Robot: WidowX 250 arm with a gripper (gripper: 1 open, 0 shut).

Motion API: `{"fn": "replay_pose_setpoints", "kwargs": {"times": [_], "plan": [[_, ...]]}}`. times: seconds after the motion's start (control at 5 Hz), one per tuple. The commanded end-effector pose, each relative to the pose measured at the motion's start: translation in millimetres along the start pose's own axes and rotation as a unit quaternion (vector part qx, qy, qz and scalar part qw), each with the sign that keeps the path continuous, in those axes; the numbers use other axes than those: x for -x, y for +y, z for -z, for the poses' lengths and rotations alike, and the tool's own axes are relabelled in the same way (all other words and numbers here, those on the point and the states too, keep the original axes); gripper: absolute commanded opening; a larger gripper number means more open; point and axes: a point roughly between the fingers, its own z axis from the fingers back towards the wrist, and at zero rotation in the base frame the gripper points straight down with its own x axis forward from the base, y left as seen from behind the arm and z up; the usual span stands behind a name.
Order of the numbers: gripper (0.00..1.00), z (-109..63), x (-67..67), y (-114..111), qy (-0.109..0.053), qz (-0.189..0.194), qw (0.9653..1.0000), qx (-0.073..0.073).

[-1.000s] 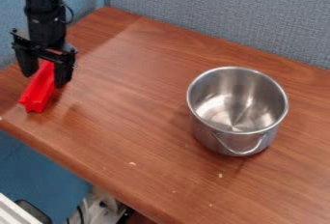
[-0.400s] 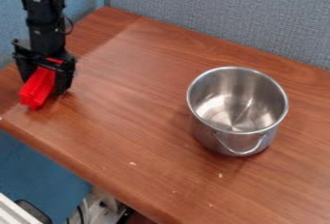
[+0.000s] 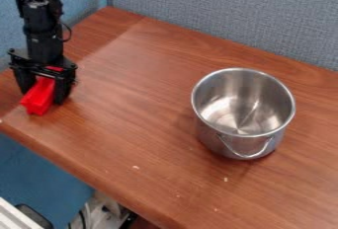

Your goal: Put the red object in the metal pot

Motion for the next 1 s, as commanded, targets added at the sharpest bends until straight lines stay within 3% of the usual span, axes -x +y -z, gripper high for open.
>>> {"fn": "replay_pose_setpoints", "kwargs": {"times": [0.0,0.2,0.6,0.8], "plan": [[1.00,-20.0,1.2,13.0,-0.033,-0.043,0.9985,-0.004],[0.00,-26.7,0.6,9.5,-0.037,-0.017,0.9991,-0.006],[0.00,-42.6,-16.4,-18.6,-0.045,0.028,0.9985,-0.012],[0.00,-55.2,-11.7,-26.9,-0.057,0.024,0.9979,-0.016]]}}
